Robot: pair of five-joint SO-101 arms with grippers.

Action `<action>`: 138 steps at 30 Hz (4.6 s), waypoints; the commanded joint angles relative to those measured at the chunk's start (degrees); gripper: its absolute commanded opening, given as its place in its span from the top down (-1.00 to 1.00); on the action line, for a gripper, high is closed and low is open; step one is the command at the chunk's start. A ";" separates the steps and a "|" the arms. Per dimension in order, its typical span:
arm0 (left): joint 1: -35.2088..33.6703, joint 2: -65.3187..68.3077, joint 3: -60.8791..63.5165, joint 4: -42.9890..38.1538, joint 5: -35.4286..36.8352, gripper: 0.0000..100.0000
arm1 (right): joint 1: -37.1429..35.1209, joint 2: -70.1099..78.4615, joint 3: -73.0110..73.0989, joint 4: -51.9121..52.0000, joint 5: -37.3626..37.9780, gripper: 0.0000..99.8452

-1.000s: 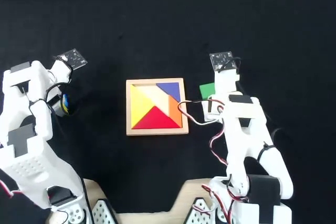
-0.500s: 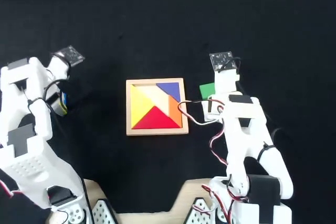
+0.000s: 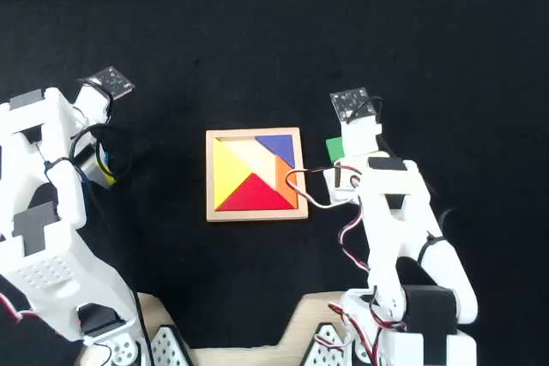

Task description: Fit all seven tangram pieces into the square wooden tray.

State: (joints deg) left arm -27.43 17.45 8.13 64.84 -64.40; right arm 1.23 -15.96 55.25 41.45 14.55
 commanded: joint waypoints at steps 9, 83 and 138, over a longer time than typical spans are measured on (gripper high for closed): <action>0.84 -0.44 2.59 -2.90 -1.23 0.45 | -1.14 -0.22 -0.31 -0.62 0.62 0.98; 46.99 -20.48 19.03 -18.37 -6.68 0.94 | 18.90 -0.22 -3.91 -4.92 -10.55 0.98; 40.75 -5.63 7.43 -18.99 -1.58 0.41 | 16.97 -0.13 -3.74 -4.92 -10.20 0.98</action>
State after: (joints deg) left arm 13.54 12.35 17.45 45.58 -67.03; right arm 19.16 -15.96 54.90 37.58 4.44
